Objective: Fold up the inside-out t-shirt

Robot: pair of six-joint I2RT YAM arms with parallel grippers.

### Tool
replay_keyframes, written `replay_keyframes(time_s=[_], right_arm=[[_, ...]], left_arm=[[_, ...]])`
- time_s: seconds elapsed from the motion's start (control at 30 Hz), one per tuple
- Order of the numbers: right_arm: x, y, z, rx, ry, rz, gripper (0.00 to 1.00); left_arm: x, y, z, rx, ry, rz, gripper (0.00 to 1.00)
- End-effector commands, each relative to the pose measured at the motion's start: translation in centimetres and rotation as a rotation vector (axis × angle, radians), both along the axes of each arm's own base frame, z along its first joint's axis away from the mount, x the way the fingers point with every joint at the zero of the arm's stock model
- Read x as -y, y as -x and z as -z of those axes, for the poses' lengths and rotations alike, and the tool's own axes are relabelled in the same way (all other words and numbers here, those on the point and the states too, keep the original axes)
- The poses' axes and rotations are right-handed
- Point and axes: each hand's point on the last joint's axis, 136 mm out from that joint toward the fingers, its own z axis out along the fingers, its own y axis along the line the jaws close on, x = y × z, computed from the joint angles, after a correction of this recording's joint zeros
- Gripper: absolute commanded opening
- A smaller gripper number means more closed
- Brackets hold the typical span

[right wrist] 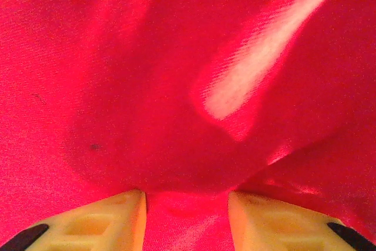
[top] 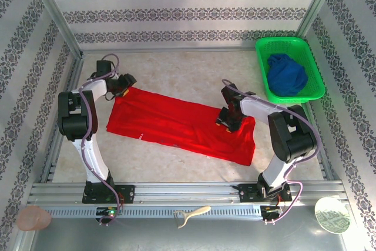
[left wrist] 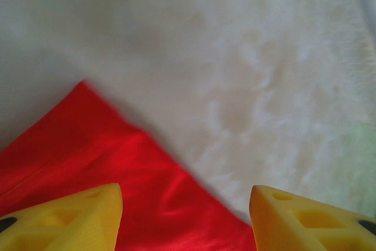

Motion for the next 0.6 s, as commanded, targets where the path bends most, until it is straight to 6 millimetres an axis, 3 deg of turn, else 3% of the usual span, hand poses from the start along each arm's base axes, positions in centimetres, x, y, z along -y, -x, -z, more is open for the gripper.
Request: replay_keyframes(time_s=[0.0, 0.13, 0.3, 0.43, 0.57], right_arm=[[1.1, 0.1, 1.0, -0.045, 0.022, 0.014, 0.44], [1.9, -1.8, 0.5, -0.028, 0.035, 0.0, 0.46], [3.4, -3.5, -0.7, -0.006, 0.054, -0.006, 0.48], [4.0, -4.9, -3.4, 0.078, 0.029, -0.035, 0.48], [5.6, -5.3, -7.8, 0.205, 0.091, -0.038, 0.59]], left_arm=[[-1.3, 4.1, 3.2, -0.136, -0.051, -0.018, 0.59], [-1.4, 6.9, 3.7, -0.166, -0.068, -0.05, 0.59], [-1.7, 7.9, 2.6, -0.147, -0.079, -0.088, 0.59], [-1.8, 6.4, 0.1, -0.078, -0.074, -0.093, 0.59], [-1.5, 3.4, -4.3, 0.042, -0.056, -0.056, 0.6]])
